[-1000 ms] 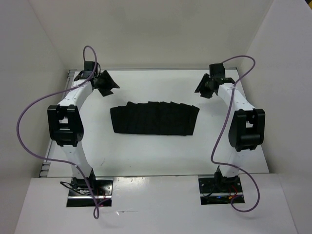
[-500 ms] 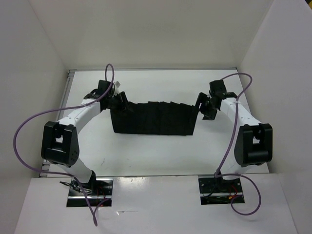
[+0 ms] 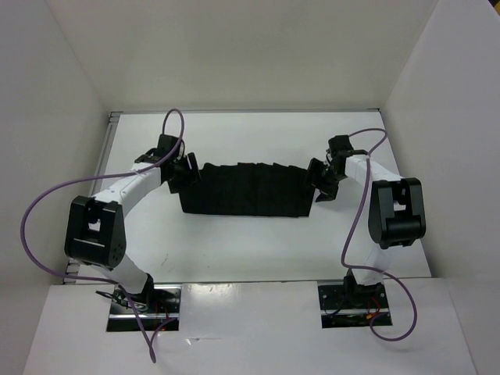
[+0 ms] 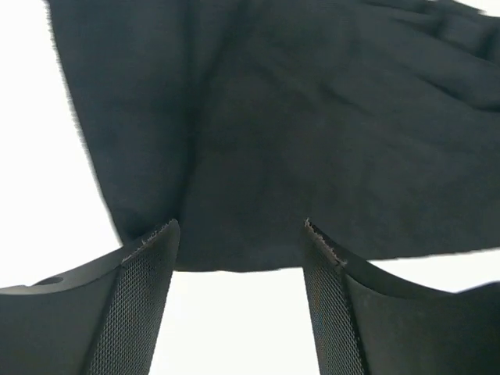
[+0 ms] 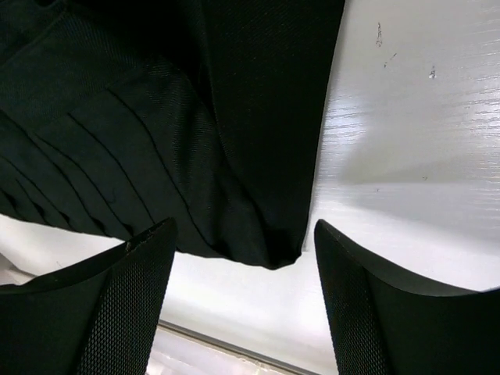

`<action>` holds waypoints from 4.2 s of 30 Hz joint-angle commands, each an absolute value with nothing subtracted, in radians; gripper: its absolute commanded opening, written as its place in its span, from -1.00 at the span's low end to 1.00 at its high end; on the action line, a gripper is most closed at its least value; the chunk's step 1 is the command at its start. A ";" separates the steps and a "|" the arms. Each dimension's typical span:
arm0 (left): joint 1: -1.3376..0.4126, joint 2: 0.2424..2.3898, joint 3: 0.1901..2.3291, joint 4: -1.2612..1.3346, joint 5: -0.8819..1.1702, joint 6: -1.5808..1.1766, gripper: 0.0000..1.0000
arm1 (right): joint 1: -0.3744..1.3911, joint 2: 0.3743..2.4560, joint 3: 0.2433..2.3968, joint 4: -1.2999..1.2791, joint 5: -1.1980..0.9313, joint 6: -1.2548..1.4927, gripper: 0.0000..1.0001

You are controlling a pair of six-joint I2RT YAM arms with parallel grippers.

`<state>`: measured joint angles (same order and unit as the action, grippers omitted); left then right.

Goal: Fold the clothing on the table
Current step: Fold the skirt

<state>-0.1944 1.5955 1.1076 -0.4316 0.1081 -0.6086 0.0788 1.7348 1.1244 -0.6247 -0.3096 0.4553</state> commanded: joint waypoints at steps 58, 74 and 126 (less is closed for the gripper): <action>-0.156 1.729 1.132 -0.391 0.290 -0.626 -1.00 | 0.517 2.045 1.442 -0.661 -0.621 0.400 -1.00; -0.248 1.651 1.331 -0.428 0.466 -0.666 -1.00 | 0.574 2.286 1.538 -0.514 -0.704 0.485 -1.00; -0.563 1.968 1.598 -0.336 0.408 -0.802 -1.00 | 0.255 1.885 1.157 -0.575 -0.176 0.612 -0.75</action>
<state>-0.5289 1.9430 1.5375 -0.3630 0.4133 -0.7834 0.2489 1.8561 1.1645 -0.6636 -0.1379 0.6197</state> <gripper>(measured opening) 0.025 0.124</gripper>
